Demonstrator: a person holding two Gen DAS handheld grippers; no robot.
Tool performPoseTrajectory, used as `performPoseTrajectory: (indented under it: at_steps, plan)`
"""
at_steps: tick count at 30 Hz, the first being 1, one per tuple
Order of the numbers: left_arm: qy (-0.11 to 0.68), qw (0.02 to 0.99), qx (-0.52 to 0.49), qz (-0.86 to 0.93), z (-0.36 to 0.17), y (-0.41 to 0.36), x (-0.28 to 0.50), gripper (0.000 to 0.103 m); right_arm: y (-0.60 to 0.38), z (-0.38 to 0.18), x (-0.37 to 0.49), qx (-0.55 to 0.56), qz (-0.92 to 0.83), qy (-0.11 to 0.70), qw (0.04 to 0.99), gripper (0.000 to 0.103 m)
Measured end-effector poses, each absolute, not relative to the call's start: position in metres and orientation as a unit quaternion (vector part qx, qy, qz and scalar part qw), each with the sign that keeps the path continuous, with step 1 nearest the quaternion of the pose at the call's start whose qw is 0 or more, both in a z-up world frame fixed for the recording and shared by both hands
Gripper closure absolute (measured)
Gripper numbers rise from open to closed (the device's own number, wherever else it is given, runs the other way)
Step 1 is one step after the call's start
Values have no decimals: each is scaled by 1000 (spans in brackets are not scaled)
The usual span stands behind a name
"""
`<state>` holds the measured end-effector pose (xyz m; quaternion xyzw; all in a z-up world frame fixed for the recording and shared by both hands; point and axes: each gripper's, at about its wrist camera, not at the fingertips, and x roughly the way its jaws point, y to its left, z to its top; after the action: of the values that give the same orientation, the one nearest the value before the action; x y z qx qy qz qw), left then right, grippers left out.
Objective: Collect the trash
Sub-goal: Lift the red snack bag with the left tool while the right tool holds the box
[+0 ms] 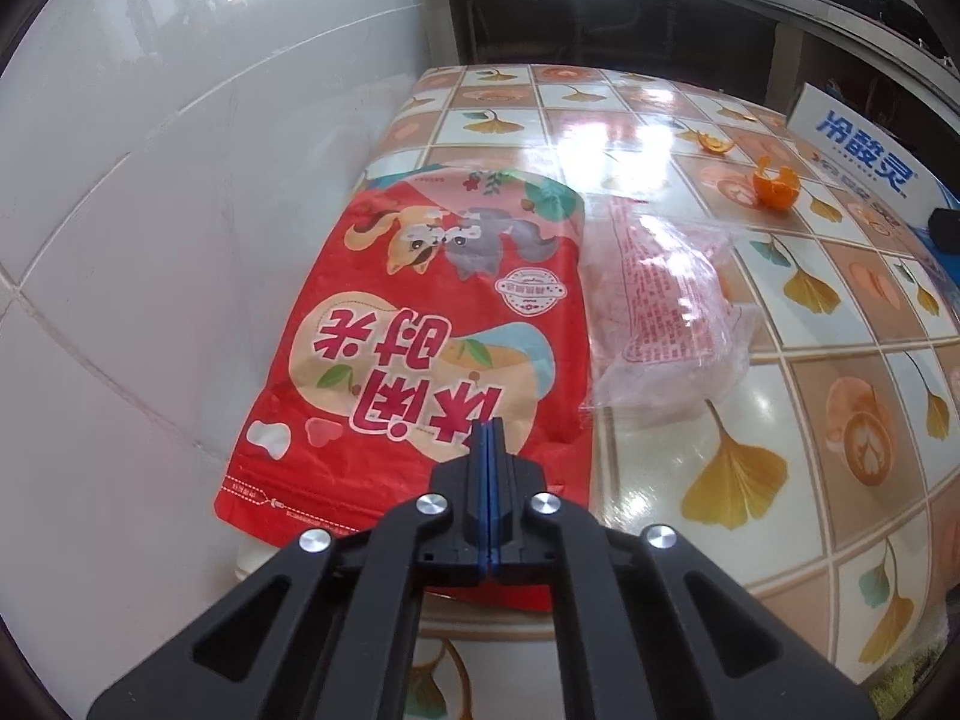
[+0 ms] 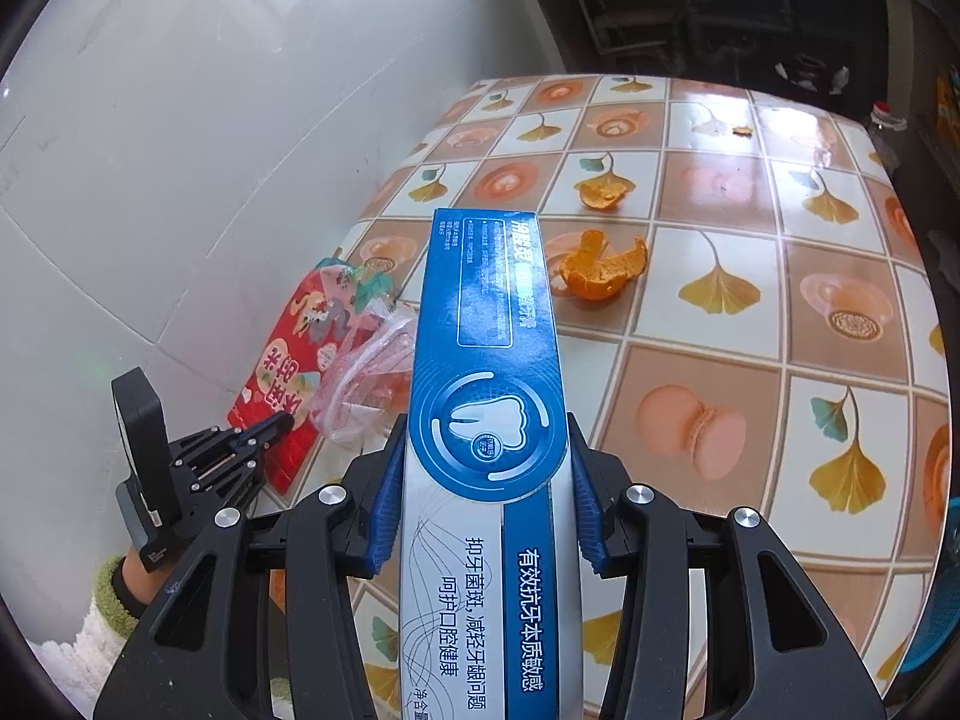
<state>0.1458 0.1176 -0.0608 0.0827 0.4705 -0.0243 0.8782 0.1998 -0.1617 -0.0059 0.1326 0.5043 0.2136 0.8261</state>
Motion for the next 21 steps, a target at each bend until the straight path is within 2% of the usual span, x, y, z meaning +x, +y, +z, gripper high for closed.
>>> performPoseTrajectory:
  at_steps: [8,16,19,21]
  plan:
    - [493,866,34,-79,-59,93,114,103,-150,0,190,140,249,501,817,59]
    - [525,824,-79,-198,-61,58,89,101,-120,-18,183,132,275,522,796,59]
    - [508,829,-90,-217,-52,61,79,85,-123,-36,185,122,247,541,795,59]
    - [478,848,-91,-212,-37,73,70,64,-125,-36,184,131,248,543,792,59]
